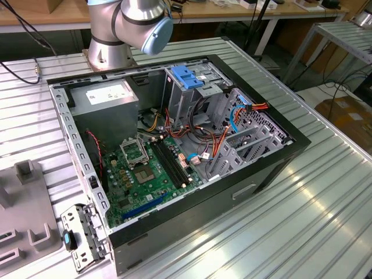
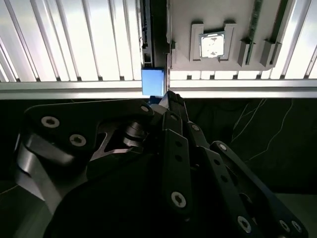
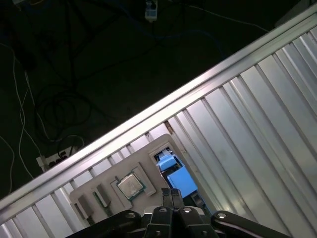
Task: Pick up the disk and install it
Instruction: 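Pick up the disk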
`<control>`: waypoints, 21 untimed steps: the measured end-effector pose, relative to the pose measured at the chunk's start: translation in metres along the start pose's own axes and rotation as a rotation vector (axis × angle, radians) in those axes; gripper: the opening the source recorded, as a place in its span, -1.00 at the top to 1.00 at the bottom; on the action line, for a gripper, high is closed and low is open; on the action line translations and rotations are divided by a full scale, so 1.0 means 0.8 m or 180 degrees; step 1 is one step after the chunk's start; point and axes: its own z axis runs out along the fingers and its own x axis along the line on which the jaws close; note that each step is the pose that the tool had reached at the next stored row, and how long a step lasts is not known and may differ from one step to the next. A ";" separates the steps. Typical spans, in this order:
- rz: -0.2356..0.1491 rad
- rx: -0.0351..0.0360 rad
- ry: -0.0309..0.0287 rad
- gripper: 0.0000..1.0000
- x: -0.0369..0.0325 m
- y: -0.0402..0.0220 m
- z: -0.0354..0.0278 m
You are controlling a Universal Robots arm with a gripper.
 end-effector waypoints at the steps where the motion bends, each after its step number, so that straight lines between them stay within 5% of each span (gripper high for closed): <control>1: -0.0025 0.0000 0.0001 0.79 0.0000 0.0000 0.0000; 21: -0.0725 0.0001 0.0031 0.79 0.0004 -0.0003 0.0006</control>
